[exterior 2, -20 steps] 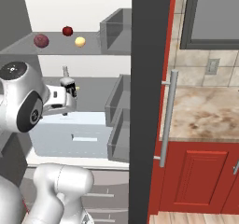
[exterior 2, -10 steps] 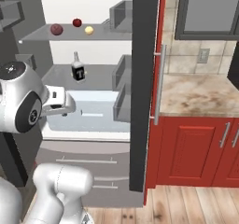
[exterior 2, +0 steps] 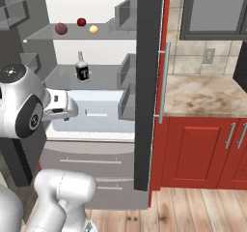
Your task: Place the tupperware on the top shelf of the fridge. Make space for the tupperware among the existing items by rearranging them on the shelves if needed. Close the fridge door when finished.
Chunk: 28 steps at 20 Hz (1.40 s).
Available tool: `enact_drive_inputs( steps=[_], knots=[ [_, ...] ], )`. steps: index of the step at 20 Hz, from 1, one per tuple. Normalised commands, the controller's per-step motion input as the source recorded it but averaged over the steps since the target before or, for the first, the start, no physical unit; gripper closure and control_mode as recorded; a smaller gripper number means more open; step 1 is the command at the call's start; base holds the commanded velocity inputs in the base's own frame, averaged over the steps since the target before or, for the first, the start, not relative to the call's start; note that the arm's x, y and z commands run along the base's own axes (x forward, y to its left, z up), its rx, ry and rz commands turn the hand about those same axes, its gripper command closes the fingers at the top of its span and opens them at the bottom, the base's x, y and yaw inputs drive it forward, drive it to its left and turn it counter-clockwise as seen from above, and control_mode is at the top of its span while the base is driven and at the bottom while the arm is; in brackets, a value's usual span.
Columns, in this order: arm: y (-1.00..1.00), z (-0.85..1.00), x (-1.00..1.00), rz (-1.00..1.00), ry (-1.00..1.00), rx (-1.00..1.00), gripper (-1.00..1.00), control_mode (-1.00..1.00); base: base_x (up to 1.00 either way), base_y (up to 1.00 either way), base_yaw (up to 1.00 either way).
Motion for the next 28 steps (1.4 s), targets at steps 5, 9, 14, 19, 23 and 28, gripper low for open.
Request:
enact_drive_inputs(
  steps=[5, 9, 14, 19, 23, 28],
  knots=[
    [0.0, 0.0, 0.0, 0.01, 0.0, 0.0, -1.0, -1.0, 0.0, 0.0, 0.0],
    [0.33, 0.0, 0.0, 0.23, 0.0, -0.07, -1.0, -1.0, 0.0, 0.0, 0.0],
    [0.75, 0.0, -0.01, 0.4, 0.0, -0.2, -1.0, -1.0, 0.0, 0.0, 0.0],
    [0.72, -0.01, -0.01, 0.41, 0.0, -0.17, -1.0, -1.0, 0.0, 0.0, 0.0],
    [0.43, -0.02, -0.1, 0.54, -0.09, -0.05, -1.0, -1.0, 0.0, 0.0, 0.0],
    [0.65, 0.0, -0.18, 0.54, -0.19, -0.11, -1.0, -1.0, 0.0, 0.0, 0.0]
  ],
)
